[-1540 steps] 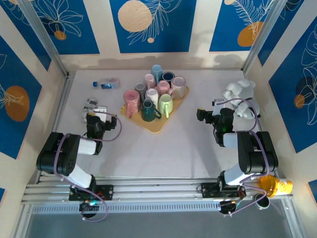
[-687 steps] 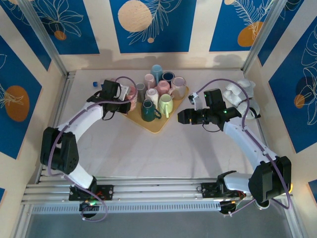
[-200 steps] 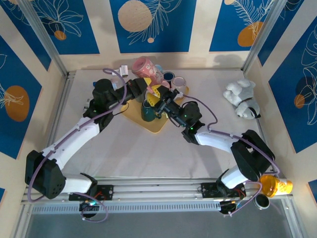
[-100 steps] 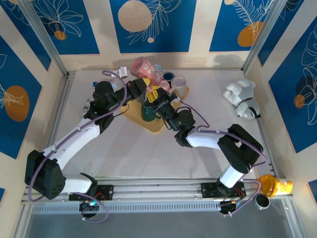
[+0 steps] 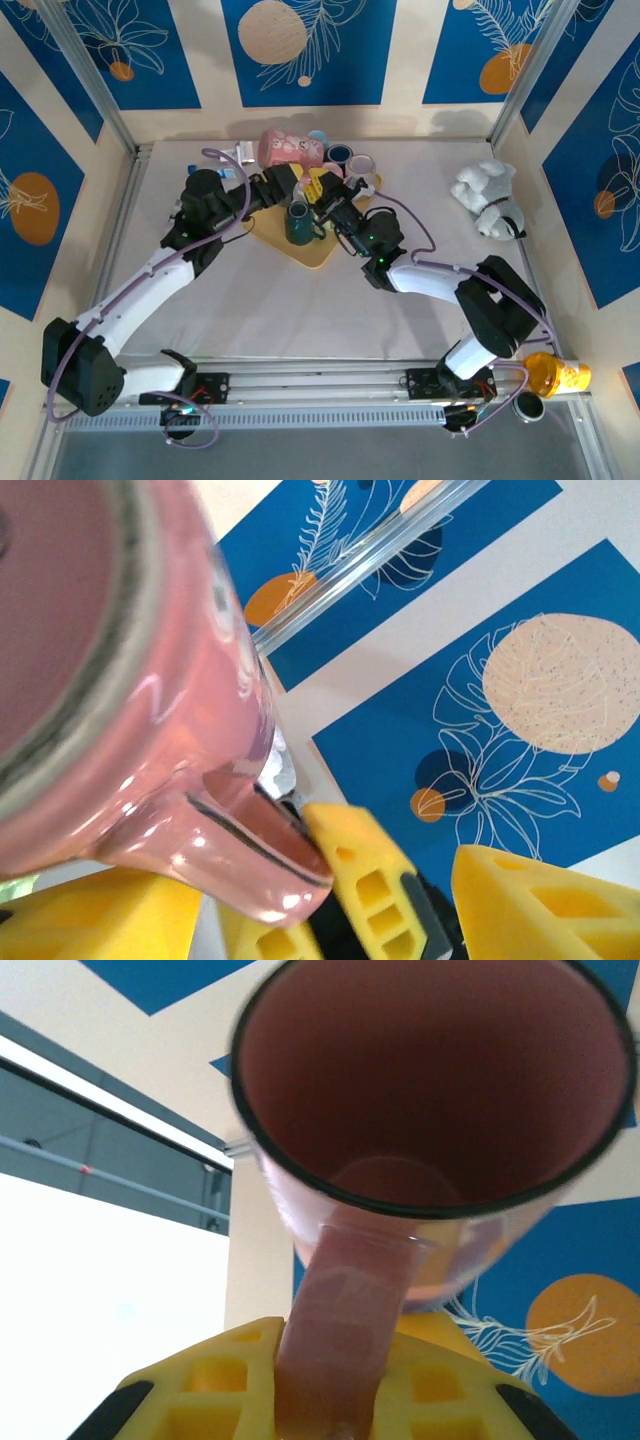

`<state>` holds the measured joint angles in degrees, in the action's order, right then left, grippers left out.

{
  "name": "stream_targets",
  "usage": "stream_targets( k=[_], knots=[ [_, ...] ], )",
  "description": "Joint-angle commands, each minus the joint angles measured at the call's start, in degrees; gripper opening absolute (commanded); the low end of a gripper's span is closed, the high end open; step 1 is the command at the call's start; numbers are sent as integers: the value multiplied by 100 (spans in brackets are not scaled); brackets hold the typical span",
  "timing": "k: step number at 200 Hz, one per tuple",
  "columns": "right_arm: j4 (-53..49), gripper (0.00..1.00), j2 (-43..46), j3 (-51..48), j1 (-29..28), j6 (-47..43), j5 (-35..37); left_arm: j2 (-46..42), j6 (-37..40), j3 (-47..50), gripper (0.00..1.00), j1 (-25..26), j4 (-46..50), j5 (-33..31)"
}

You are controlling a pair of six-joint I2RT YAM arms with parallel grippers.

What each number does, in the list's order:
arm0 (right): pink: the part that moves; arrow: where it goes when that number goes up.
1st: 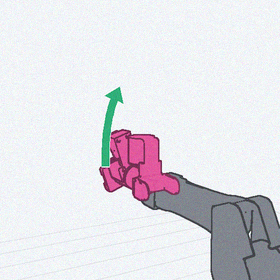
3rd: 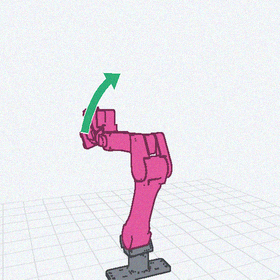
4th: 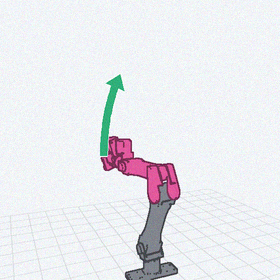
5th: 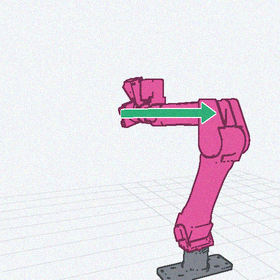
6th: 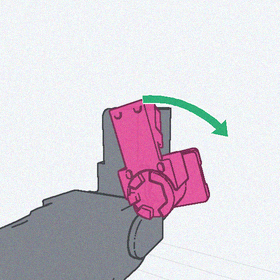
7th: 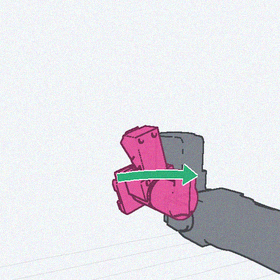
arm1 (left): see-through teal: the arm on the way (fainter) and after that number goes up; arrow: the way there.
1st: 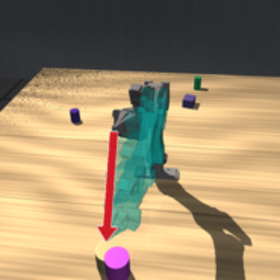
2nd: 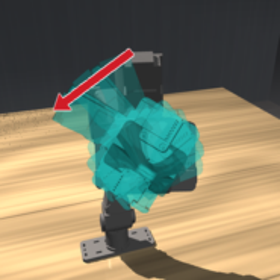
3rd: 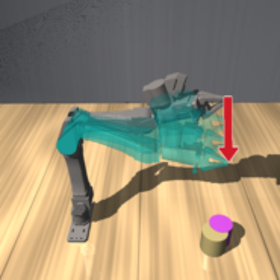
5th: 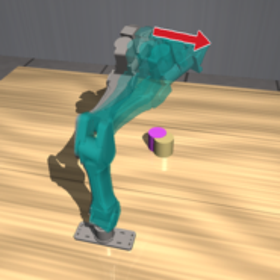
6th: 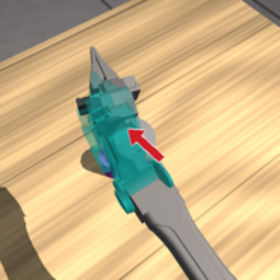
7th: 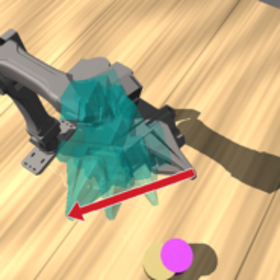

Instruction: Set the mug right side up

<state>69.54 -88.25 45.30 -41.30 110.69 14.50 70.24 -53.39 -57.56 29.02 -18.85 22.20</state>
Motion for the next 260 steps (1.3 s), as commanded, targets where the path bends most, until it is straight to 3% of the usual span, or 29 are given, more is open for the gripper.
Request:
stream_targets(
  k=[1, 63, 121, 193, 260],
  knots=[
    [-213, 0, 511, 44, 213, -971, -258, -419, 352, -97, 69, -23, 9, 97],
    [-1729, 0, 1305, 187, 818, -2350, -1642, -855, 550, 304, 70, -100, 409, 329],
    [-3979, 0, 1820, 934, 1430, -4104, -3267, -877, 1092, 137, 70, -243, 1006, 682],
    [-4146, 0, 1751, 1205, 1948, -4494, -4543, -191, 1511, -17, 73, -248, 95, 1703],
    [-4539, 0, 1918, 1458, 2146, -5967, -5339, -1, 2357, -469, 69, -248, 700, 1882]
  ],
)
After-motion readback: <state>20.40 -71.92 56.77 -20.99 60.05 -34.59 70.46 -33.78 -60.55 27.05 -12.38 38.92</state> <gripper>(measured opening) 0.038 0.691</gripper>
